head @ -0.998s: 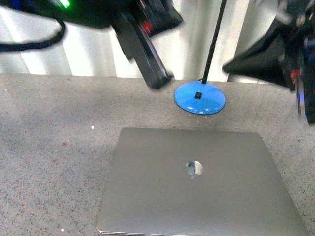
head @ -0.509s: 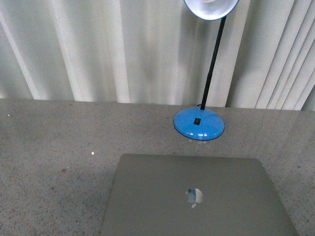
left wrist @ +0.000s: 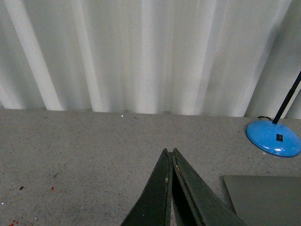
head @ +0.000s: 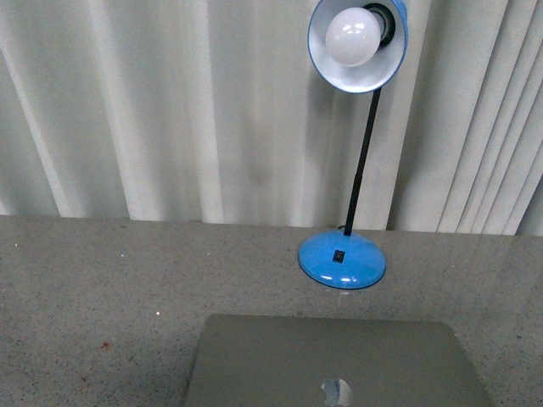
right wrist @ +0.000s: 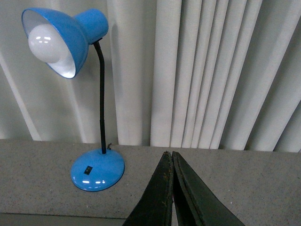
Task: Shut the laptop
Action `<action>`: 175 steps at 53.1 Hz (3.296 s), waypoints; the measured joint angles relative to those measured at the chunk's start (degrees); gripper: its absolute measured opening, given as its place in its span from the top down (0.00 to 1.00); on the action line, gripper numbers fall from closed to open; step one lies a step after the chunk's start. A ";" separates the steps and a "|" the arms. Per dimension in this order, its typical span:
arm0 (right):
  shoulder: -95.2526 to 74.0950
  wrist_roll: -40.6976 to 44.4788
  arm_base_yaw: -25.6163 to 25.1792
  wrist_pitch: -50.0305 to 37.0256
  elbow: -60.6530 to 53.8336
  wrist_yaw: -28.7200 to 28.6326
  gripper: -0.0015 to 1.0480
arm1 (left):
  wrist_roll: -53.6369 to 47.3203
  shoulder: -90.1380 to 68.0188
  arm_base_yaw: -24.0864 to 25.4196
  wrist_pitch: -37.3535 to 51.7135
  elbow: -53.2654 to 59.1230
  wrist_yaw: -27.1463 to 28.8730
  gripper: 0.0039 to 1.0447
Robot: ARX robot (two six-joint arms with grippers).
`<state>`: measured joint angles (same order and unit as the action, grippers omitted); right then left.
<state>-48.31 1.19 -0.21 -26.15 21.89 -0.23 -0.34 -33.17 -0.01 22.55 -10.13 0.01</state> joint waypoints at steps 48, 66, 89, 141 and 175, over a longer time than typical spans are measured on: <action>22.40 -0.44 0.04 3.89 -18.47 0.15 0.97 | 0.37 18.03 0.00 -7.26 8.55 0.00 0.97; 29.03 -0.50 0.04 6.97 -21.55 0.13 0.97 | 0.37 22.86 0.00 -12.02 8.55 0.00 0.97; 36.39 -0.55 0.04 14.19 -21.55 0.15 0.97 | 0.39 32.98 0.00 -22.49 8.52 0.00 0.97; 48.09 -0.55 0.04 26.12 -21.53 0.13 0.38 | 0.44 33.09 0.00 -22.51 8.52 0.00 0.38; 48.09 -0.57 0.04 26.12 -21.53 0.15 0.07 | 0.42 33.09 0.00 -22.51 8.52 0.00 0.06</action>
<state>-0.23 0.62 -0.16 -0.03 0.36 -0.08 0.08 -0.08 -0.01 0.03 -1.61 0.01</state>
